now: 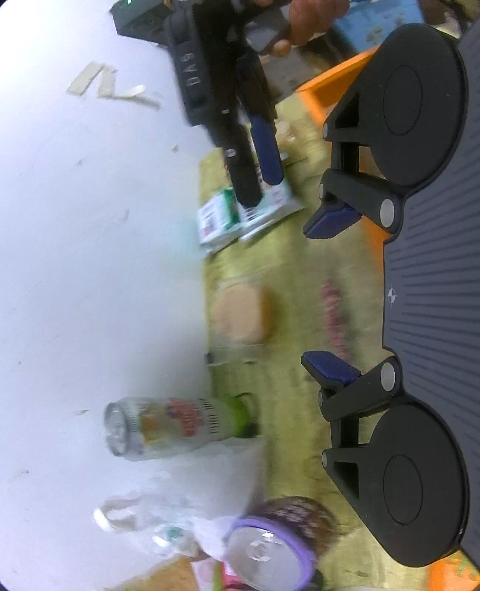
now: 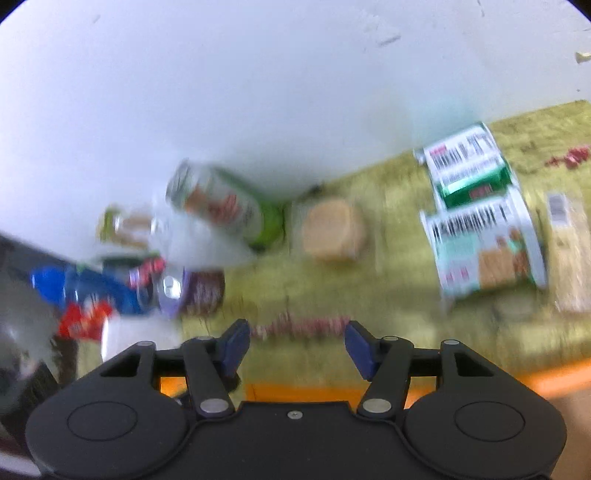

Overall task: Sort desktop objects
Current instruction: 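Move both grippers back toward the round cake in clear wrapping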

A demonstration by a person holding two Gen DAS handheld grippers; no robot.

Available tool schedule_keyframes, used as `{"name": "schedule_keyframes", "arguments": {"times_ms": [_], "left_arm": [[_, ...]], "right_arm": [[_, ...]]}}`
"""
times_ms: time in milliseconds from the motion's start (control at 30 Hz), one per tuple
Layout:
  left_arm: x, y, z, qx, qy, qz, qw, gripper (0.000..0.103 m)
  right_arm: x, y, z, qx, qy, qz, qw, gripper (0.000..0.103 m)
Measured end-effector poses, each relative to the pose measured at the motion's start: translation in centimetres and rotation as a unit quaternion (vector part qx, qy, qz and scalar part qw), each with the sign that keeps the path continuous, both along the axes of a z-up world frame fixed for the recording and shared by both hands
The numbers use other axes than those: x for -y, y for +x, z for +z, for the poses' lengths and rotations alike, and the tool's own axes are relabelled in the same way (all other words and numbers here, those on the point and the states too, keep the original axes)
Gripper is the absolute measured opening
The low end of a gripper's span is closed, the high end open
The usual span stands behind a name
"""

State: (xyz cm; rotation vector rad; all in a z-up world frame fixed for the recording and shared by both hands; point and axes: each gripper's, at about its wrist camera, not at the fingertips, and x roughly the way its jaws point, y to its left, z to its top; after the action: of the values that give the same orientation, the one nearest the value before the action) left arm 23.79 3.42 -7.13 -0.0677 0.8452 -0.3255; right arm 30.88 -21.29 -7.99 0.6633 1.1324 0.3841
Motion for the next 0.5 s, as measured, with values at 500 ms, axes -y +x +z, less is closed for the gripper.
{"name": "schedule_keyframes", "arguments": {"times_ms": [500], "left_arm": [[1.6,8.1,-7.1,0.029,-0.006,-0.008,0.9995,0.069]], "right_arm": [[-0.1,10.0,-9.1,-0.054,0.027,-0.07,0.996,0.075]]}}
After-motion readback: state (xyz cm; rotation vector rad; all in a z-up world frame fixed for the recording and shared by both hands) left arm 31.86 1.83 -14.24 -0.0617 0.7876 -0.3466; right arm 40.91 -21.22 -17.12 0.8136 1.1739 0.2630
